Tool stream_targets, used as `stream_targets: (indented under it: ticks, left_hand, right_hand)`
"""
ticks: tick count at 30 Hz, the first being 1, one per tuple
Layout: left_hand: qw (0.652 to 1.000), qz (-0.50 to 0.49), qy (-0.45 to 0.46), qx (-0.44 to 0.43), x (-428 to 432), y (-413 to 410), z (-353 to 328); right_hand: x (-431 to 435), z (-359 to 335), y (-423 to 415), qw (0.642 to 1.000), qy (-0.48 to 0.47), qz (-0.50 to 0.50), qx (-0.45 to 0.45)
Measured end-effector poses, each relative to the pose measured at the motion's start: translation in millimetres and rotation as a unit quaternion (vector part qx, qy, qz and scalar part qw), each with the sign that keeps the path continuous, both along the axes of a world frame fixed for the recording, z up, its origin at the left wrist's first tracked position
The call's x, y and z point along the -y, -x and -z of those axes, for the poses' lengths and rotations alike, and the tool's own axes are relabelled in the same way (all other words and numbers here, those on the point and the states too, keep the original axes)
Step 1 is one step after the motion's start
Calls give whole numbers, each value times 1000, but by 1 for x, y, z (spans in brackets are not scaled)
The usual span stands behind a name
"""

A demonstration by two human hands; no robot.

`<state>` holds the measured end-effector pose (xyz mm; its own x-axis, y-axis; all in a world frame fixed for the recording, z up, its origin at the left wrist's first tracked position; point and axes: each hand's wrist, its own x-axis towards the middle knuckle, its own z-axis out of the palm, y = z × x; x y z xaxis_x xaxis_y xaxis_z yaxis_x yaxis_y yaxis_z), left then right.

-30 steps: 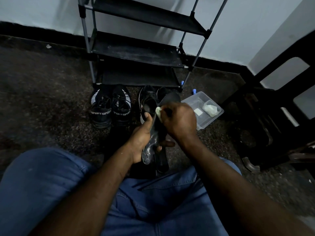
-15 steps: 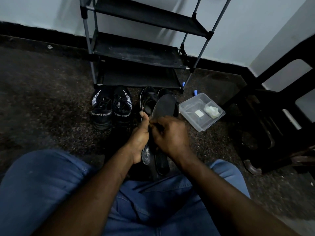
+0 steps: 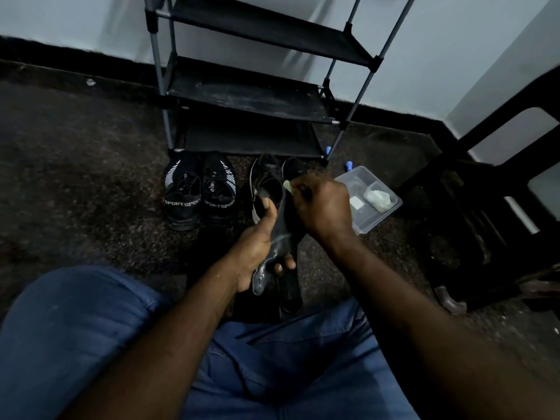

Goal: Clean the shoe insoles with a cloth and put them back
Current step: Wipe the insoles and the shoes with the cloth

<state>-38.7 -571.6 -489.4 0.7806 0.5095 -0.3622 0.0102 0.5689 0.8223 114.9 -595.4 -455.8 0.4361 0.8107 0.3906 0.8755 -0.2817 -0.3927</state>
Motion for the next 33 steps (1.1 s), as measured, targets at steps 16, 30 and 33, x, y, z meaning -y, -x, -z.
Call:
stream_targets:
  ticks: [16, 30, 33]
  left_hand:
    - [999, -8, -44, -21, 2, 2, 5]
    - [998, -6, -67, -9, 0, 2, 9]
    - [997, -38, -69, 2, 0, 2, 1]
  right_hand:
    - [9, 1, 23, 993, -32, 15, -113]
    - [6, 2, 29, 986, -34, 80, -145]
    - [21, 10, 53, 991, -29, 30, -125]
